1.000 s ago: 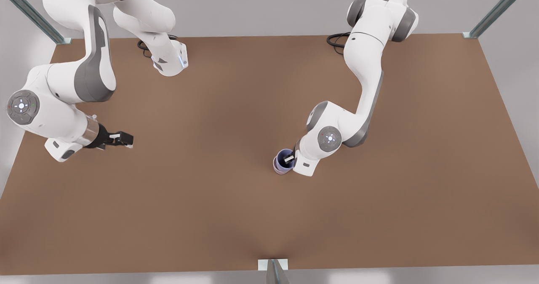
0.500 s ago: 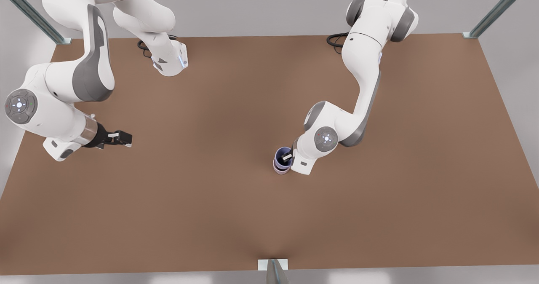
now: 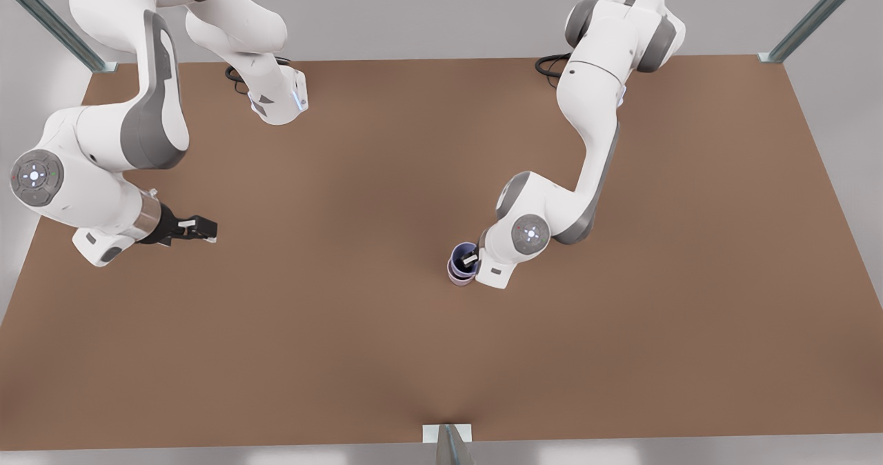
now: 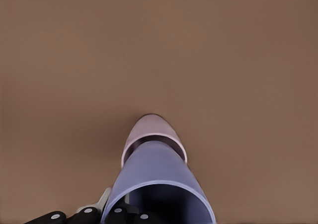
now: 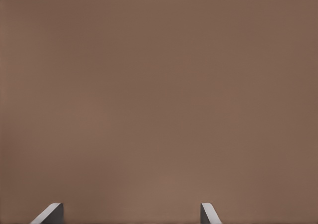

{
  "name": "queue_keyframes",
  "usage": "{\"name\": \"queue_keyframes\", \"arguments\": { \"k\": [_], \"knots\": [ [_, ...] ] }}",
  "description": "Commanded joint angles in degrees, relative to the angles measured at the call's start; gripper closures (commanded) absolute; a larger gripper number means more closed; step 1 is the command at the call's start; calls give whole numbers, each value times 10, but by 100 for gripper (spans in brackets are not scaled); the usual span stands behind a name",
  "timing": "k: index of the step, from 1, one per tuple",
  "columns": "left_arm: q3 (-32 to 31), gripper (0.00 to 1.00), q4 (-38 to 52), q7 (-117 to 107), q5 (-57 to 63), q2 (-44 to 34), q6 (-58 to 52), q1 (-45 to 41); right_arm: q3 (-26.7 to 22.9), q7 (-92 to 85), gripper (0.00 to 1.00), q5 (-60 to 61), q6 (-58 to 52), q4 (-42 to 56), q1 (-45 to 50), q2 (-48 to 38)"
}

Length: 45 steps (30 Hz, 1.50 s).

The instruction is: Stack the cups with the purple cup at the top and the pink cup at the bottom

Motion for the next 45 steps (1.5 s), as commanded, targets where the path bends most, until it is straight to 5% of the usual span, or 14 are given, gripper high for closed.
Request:
{"name": "queue_keyframes", "arguments": {
  "k": [1, 7, 13, 24, 27, 30, 45],
  "knots": [
    [-1, 79, 0, 1, -21, 1, 1, 0, 0, 0, 0, 0, 0, 0, 1, 0],
    [-1, 78, 0, 1, -21, 4, 2, 0, 0, 0, 0, 0, 1, 0, 0, 0],
    [-1, 67, 0, 1, -21, 5, 8, 0, 0, 0, 0, 0, 2, -1, 1, 2],
    [-1, 66, 0, 1, -21, 8, 9, 0, 0, 0, 0, 0, 5, 0, 2, 6],
    [-1, 48, 0, 1, -21, 8, 9, 1, 0, 0, 0, 0, 5, 0, 2, 6],
    [-1, 0, 0, 2, -20, 7, 9, 0, 0, 0, 0, 0, 5, -1, 2, 6],
    [-1, 0, 0, 1, -20, 7, 8, 1, 0, 0, 0, 0, 7, -4, 2, 6]
  ]
}}
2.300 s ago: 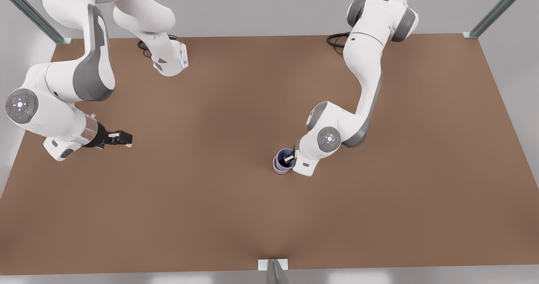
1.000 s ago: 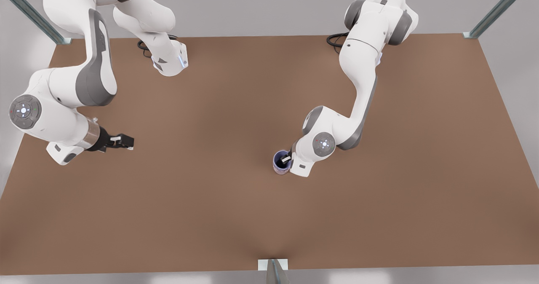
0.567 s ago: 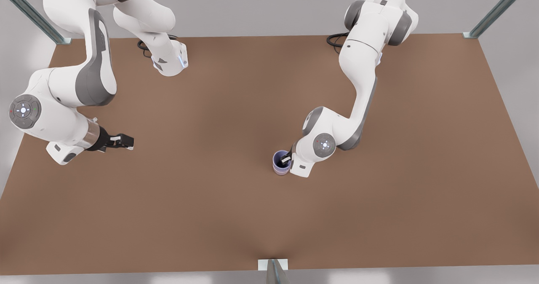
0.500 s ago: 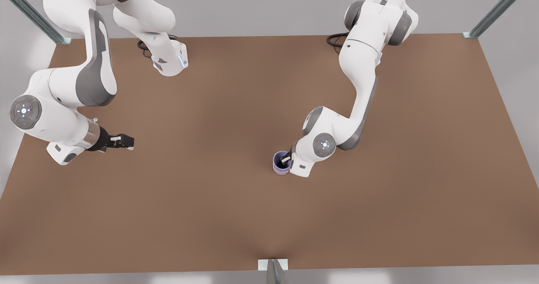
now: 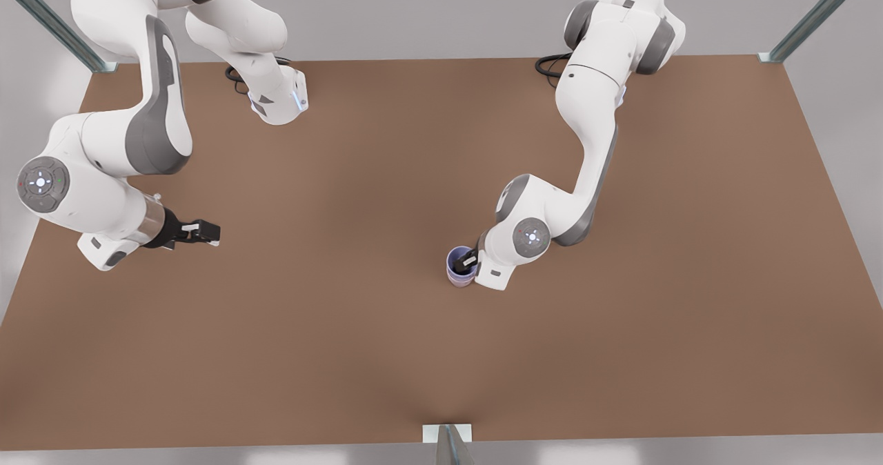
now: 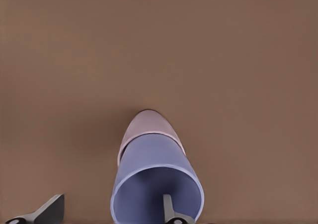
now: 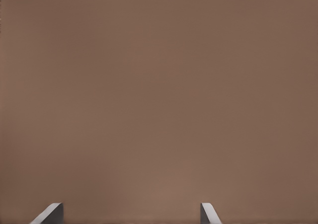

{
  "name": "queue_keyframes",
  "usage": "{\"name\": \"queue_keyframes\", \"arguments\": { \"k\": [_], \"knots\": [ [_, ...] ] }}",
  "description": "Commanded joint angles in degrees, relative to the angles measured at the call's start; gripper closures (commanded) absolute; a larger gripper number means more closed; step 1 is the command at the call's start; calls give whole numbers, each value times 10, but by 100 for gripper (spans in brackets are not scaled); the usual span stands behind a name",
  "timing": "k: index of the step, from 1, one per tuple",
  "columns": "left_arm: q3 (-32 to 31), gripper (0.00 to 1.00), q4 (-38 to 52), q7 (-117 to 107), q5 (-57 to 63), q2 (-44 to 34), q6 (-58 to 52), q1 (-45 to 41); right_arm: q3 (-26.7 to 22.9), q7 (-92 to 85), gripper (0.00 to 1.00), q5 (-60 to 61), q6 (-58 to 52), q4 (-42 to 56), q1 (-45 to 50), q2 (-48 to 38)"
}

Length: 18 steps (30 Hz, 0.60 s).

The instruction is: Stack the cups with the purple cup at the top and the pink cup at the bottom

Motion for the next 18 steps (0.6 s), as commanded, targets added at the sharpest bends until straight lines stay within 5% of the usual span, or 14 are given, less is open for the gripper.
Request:
{"name": "queue_keyframes", "arguments": {
  "k": [1, 5, 7, 10, 12, 18],
  "knots": [
    [0, 0, 0, 0, 0, -1, 0, 0, 0, 0, 0, 0, 0, 0, 0, 0],
    [1, 0, 1, -3, -2, -30, -17, 1, 0, 0, 0, 0, 0, -2, 0, 0],
    [11, 0, 18, 24, 9, -88, -146, 49, 0, 0, 0, 0, 0, -2, 0, 0],
    [21, 0, 19, 393, 190, -169, -266, 155, 0, 0, 0, 0, 0, -3, -1, 0],
    [77, 0, 18, 490, 222, -176, -283, 159, 0, 0, 0, 0, 0, -3, -1, 0],
    [76, 0, -37, 483, 250, -211, -261, 169, 0, 0, 0, 0, 1, 0, -1, 0]
  ]
}}
